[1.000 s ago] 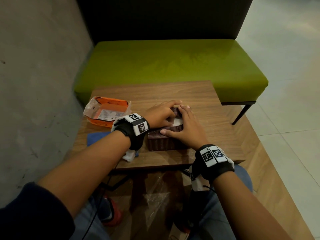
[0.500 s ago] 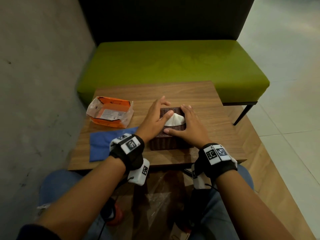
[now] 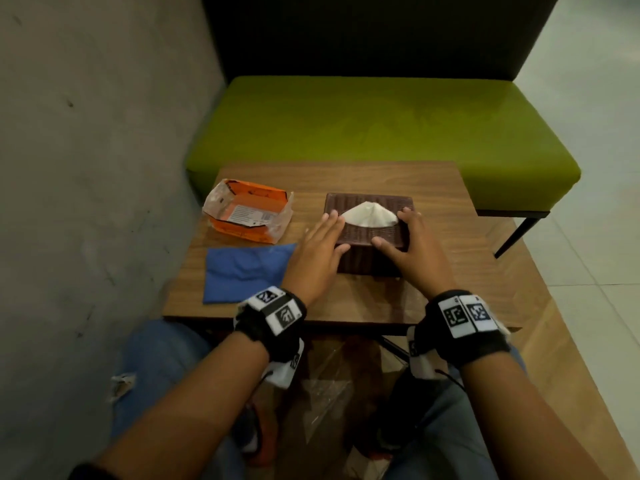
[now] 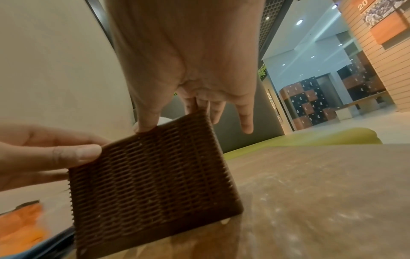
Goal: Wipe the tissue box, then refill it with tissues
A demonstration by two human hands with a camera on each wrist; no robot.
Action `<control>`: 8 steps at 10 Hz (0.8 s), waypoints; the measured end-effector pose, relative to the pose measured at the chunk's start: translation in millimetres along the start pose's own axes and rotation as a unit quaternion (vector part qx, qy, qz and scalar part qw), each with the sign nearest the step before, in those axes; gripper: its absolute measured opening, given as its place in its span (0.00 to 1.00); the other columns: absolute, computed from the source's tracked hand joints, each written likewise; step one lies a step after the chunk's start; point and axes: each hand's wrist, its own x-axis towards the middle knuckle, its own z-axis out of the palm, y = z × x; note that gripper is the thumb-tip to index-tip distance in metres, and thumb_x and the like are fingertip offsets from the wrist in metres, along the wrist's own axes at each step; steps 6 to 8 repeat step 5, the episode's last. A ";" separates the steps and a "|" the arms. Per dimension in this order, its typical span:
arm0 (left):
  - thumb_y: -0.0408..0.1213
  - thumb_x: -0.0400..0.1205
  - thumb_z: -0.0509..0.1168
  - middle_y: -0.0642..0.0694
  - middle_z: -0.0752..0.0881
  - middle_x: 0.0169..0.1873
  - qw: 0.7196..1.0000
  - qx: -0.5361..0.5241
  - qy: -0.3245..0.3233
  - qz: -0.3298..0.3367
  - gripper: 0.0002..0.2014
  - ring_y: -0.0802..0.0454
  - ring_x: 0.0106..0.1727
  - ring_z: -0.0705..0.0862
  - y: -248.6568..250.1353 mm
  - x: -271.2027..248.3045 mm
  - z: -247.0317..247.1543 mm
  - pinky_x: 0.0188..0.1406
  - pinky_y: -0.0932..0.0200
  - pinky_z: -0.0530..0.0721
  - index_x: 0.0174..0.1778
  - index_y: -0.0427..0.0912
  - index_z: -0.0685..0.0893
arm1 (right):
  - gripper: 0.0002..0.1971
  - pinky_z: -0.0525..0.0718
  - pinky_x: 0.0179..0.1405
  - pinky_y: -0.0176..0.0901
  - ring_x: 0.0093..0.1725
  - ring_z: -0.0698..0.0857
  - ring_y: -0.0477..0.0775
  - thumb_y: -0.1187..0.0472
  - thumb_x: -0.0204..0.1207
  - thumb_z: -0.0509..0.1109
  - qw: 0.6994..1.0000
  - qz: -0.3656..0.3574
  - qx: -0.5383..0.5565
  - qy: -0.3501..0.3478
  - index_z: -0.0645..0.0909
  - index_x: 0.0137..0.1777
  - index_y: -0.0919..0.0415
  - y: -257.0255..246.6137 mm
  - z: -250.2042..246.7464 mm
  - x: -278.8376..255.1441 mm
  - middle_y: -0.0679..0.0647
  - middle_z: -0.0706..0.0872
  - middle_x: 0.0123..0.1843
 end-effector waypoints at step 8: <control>0.36 0.84 0.58 0.44 0.53 0.83 0.984 -0.145 0.023 -0.104 0.32 0.50 0.83 0.54 -7.8 59.4 -56.5 0.81 0.48 0.57 0.82 0.42 0.52 | 0.26 0.70 0.51 0.40 0.60 0.76 0.60 0.56 0.72 0.78 0.998 0.046 -0.021 0.031 0.76 0.64 0.68 -38.8 -39.9 44.2 0.67 0.78 0.61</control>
